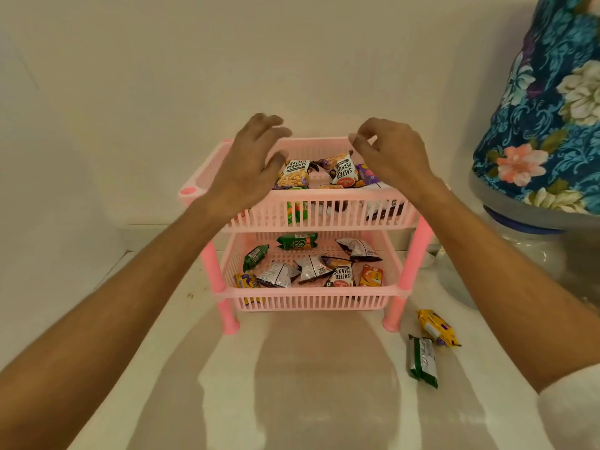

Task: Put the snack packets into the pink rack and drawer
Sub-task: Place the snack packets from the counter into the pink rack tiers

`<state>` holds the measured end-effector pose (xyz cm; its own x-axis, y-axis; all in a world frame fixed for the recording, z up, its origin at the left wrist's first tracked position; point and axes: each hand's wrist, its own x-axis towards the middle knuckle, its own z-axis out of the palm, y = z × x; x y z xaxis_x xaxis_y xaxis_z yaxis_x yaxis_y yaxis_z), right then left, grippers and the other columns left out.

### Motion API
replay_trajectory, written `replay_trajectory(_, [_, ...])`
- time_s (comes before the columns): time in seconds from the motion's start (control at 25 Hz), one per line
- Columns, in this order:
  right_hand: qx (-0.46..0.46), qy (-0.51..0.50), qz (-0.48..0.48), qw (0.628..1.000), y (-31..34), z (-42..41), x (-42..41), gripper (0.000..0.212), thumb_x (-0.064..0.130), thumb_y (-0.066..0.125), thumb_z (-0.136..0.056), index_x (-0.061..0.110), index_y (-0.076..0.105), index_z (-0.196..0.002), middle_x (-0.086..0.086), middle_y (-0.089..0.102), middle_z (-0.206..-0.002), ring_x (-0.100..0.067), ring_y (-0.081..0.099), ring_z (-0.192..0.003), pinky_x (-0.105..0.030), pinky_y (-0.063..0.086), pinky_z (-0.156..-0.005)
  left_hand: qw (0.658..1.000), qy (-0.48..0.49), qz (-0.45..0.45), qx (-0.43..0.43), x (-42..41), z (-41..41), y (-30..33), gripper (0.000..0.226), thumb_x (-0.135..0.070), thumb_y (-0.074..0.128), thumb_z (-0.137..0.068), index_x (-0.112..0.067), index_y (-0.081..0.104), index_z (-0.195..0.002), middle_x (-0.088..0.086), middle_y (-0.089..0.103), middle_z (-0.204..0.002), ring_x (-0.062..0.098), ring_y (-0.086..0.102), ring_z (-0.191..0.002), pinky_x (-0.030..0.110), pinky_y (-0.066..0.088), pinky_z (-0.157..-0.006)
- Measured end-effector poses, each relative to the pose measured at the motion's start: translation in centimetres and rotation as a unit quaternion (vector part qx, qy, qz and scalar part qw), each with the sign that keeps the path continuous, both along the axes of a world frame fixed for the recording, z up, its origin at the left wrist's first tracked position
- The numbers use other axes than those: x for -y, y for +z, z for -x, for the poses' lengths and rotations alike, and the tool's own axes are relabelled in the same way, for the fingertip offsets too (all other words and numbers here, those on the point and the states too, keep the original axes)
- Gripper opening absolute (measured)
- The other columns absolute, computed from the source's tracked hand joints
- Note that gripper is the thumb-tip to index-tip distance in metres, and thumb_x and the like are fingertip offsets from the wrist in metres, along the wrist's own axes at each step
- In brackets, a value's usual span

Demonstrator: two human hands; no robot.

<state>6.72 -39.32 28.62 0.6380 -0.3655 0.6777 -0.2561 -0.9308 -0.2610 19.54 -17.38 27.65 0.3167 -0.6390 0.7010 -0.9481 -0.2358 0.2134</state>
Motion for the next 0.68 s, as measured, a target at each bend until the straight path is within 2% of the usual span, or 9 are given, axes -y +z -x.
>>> replay_trajectory(0.12, [0.017, 0.056, 0.018, 0.998, -1.6, 3.6, -3.7, 0.033, 0.041, 0.051, -0.093, 0.016, 0.063, -0.111, -0.004, 0.068, -0.109, -0.025, 0.063, -0.094, -0.037, 0.047, -0.080, 0.999, -0.022, -0.007, 0.038, -1.7, 5.2, -2.5, 0.037, -0.022, 0.047, -0.095, -0.006, 0.055, -0.128, 0.015, 0.044, -0.145, 0.036, 0.024, -0.142, 0.054, 0.022, -0.116])
replay_trajectory(0.28, [0.023, 0.082, 0.036, 0.996, -5.3, 6.9, -6.7, 0.033, 0.030, 0.060, -0.087, 0.012, 0.062, -0.116, -0.008, 0.069, -0.109, -0.029, 0.063, -0.095, -0.041, 0.043, -0.088, 0.995, -0.048, -0.021, 0.086, -1.8, 8.9, -7.2, 0.037, -0.010, 0.054, -0.089, 0.001, 0.057, -0.124, 0.022, 0.047, -0.142, 0.043, 0.029, -0.139, 0.056, 0.025, -0.114])
replay_trajectory(0.4, [-0.004, 0.075, 0.039, 0.996, -8.6, 10.0, -8.4, 0.039, 0.028, 0.060, -0.084, 0.011, 0.061, -0.118, -0.008, 0.069, -0.113, -0.027, 0.064, -0.100, -0.041, 0.041, -0.093, 0.995, -0.065, -0.049, 0.051, -2.1, 11.2, -11.5, 0.038, -0.015, 0.051, -0.092, -0.001, 0.056, -0.127, 0.020, 0.046, -0.143, 0.039, 0.028, -0.140, 0.054, 0.025, -0.115])
replay_trajectory(0.52, [-0.024, 0.063, 0.019, 0.998, -12.1, 12.9, -9.3, 0.036, 0.030, 0.059, -0.083, 0.012, 0.063, -0.115, -0.006, 0.071, -0.108, -0.026, 0.064, -0.097, -0.041, 0.044, -0.089, 0.994, -0.076, -0.065, 0.037, -2.1, 13.1, -15.7, 0.037, -0.015, 0.053, -0.091, -0.003, 0.056, -0.127, 0.018, 0.048, -0.142, 0.036, 0.030, -0.140, 0.046, 0.022, -0.117])
replay_trajectory(0.68, [-0.084, 0.050, -0.038, 0.995, -17.7, 16.5, -10.2, 0.037, 0.020, 0.068, -0.079, 0.011, 0.064, -0.114, -0.006, 0.071, -0.108, -0.029, 0.066, -0.095, -0.041, 0.047, -0.086, 0.990, -0.076, -0.118, -0.021, -2.6, 15.6, -21.2, 0.036, -0.017, 0.054, -0.093, -0.005, 0.055, -0.127, 0.015, 0.046, -0.144, 0.035, 0.029, -0.141, 0.049, 0.024, -0.117])
